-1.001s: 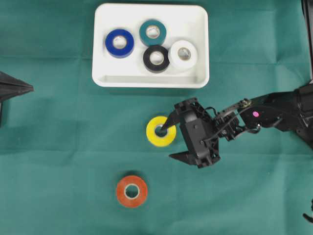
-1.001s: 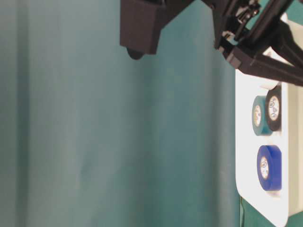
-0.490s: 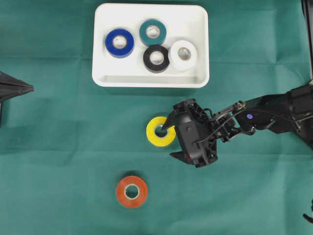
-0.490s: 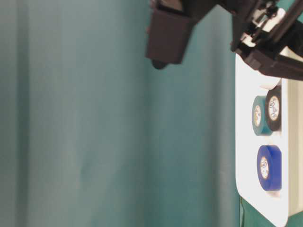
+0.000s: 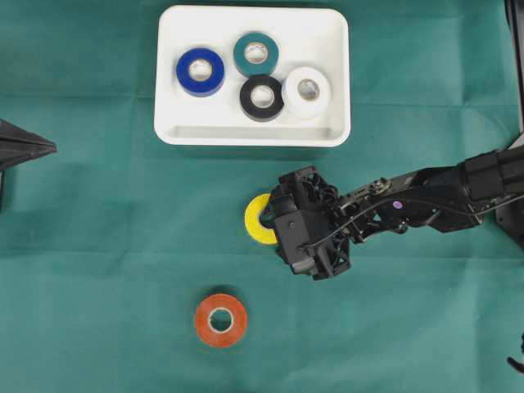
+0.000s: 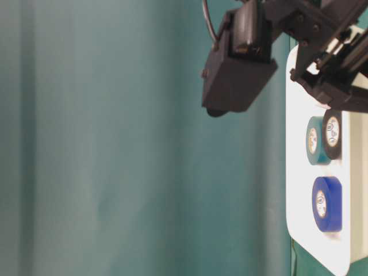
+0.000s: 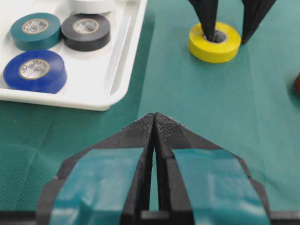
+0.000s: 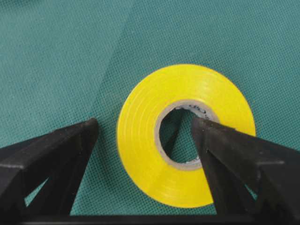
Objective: Put the tape into the white case with the right arm.
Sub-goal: 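Close the right gripper on the yellow roll's rim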
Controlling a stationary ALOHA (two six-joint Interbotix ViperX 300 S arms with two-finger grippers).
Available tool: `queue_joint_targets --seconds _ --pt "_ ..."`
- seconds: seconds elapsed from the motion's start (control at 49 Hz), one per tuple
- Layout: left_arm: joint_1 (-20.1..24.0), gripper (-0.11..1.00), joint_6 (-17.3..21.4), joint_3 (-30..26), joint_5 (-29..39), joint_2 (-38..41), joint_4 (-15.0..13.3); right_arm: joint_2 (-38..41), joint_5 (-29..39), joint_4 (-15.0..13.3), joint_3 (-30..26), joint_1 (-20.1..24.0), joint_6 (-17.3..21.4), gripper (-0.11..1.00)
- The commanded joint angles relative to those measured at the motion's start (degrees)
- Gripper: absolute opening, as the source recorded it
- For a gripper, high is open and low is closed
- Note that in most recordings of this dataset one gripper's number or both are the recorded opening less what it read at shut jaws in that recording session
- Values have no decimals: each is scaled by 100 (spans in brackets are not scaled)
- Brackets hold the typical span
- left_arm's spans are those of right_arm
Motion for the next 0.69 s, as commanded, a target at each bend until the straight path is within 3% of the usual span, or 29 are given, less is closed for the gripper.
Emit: queue_joint_targets --seconds 0.0,0.102,0.265,0.347,0.674 --pt "18 1 0 -70 -62 35 0 -9 9 0 -114 9 -18 72" --pt "18 1 9 -70 -62 35 0 -9 0 0 -114 18 -18 66" --pt "18 1 0 -70 -62 35 0 -53 44 35 -123 97 -9 21" --pt "18 1 0 -70 -62 35 0 -105 44 44 -141 132 -9 6" --pt "18 1 9 -70 -62 35 0 -466 149 26 -185 176 -9 3"
